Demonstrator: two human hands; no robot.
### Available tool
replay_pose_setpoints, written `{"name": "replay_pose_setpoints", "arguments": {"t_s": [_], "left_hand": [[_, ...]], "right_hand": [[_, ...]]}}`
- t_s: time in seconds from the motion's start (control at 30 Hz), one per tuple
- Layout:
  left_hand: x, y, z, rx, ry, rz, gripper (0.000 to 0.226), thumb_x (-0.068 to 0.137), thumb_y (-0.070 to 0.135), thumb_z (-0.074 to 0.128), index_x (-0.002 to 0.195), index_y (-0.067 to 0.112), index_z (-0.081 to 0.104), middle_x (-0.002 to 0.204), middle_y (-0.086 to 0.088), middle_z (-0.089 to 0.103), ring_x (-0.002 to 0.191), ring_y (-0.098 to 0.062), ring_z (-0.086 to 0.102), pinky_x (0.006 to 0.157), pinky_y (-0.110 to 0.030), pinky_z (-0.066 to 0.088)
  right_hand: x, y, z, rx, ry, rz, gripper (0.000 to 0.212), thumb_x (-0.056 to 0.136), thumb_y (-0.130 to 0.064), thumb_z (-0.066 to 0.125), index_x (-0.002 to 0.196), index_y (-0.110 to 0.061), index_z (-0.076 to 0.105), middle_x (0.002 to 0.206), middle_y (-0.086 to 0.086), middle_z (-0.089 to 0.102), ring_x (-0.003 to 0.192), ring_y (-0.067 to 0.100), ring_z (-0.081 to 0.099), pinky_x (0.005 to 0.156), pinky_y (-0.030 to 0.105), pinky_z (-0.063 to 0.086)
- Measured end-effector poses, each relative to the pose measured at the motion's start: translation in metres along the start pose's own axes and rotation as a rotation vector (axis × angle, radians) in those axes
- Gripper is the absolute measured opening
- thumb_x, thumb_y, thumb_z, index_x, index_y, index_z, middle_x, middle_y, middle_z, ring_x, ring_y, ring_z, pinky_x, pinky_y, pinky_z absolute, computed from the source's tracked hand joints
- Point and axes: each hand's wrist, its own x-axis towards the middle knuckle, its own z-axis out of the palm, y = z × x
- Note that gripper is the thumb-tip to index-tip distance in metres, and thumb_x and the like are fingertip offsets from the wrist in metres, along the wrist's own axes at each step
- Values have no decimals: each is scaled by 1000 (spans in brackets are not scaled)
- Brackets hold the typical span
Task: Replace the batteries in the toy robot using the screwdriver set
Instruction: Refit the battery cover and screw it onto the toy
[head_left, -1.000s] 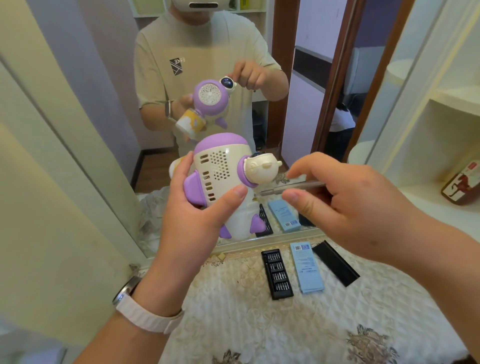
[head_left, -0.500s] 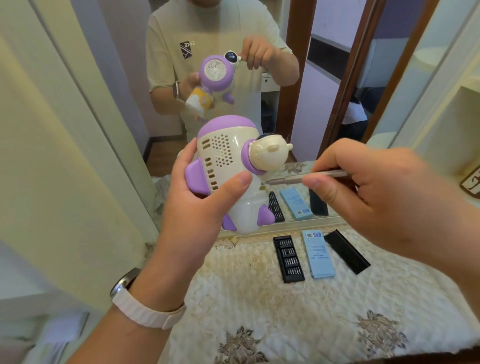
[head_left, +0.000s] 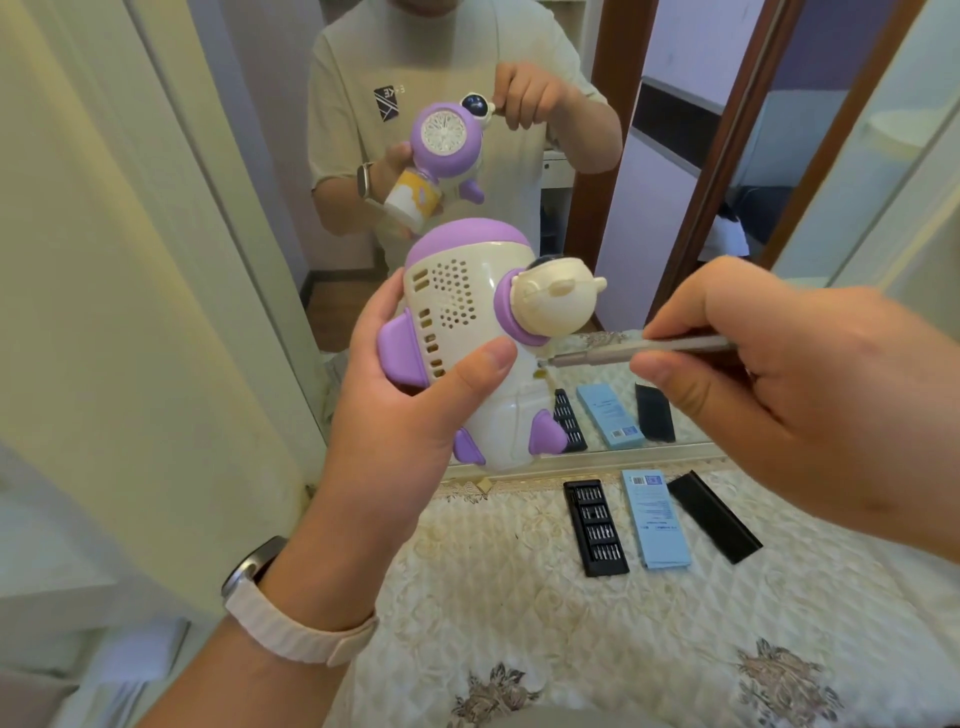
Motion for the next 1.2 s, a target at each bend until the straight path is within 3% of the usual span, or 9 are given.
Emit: {"name": "replay_pose_setpoints", "arguments": {"t_s": [0.13, 0.27, 0.33, 0.4, 0.5, 0.8, 0.97, 1.1, 1.2], "left_hand": [[7, -3, -3, -10, -9, -7, 86, 66, 33, 84, 143, 25, 47, 123, -5, 69, 110, -22, 69, 78, -30, 58], [13, -8, -2, -29, -12, -11, 84, 66, 32, 83, 142, 26, 47, 121, -2, 70, 108, -19, 70, 78, -27, 58], [16, -10, -2, -34, -10, -11, 82, 66, 32, 83, 140, 27, 48, 120, 0, 71, 107, -17, 70, 78, -26, 58], [18, -11, -2, -35, -9, -13, 82, 66, 32, 83, 140, 26, 49, 119, 0, 71, 106, -16, 70, 77, -26, 58], [21, -13, -2, -37, -3, -15, 81, 66, 32, 83, 139, 27, 49, 118, 2, 71, 105, -15, 70, 77, -25, 58], [22, -13, -7, -36, -5, -35, 80, 68, 32, 84, 140, 27, 48, 121, 0, 70, 108, -17, 69, 77, -25, 58], [22, -15, -9, -51, -15, -36, 78, 70, 27, 87, 138, 29, 49, 118, 1, 71, 105, -16, 71, 75, -25, 58], [22, -19, -10, -57, -9, -46, 76, 68, 31, 82, 137, 29, 50, 117, 3, 71, 103, -15, 71, 75, -25, 58], [23, -21, -10, -58, -6, -52, 75, 68, 31, 82, 136, 30, 51, 117, 3, 71, 104, -15, 71, 76, -25, 58]], "right_hand": [[7, 2, 1, -43, -16, -16, 35, 95, -46, 42, 84, -17, 59, 51, -12, 43, 41, 9, 43, 37, 25, 37], [11, 4, 4, 16, -61, -6, 35, 91, -55, 45, 97, -22, 56, 59, -14, 49, 47, 12, 48, 39, 25, 39], [11, 6, 7, 73, -77, 17, 31, 92, -54, 45, 101, -25, 49, 60, -16, 47, 61, 14, 52, 53, 30, 44], [13, 6, 8, 102, -99, 49, 27, 88, -50, 43, 101, -26, 44, 58, -15, 47, 66, 12, 53, 46, 30, 43], [17, 7, 7, 92, -109, 73, 20, 85, -45, 38, 96, -30, 43, 55, -7, 48, 63, 8, 54, 35, 26, 40], [23, 12, 14, 10, -1, -13, 27, 94, -38, 48, 91, -16, 65, 55, -10, 51, 46, 9, 48, 42, 26, 43], [23, 11, 22, 37, -10, 7, 23, 96, -42, 45, 106, -21, 51, 55, -6, 54, 52, 18, 51, 37, 31, 43], [21, 12, 26, 102, -23, 24, 14, 92, -37, 44, 99, -25, 44, 55, -11, 50, 66, 14, 53, 55, 26, 43], [22, 11, 27, 58, -42, 12, 19, 91, -37, 43, 97, -20, 50, 53, -16, 44, 47, 16, 46, 54, 27, 42]]}}
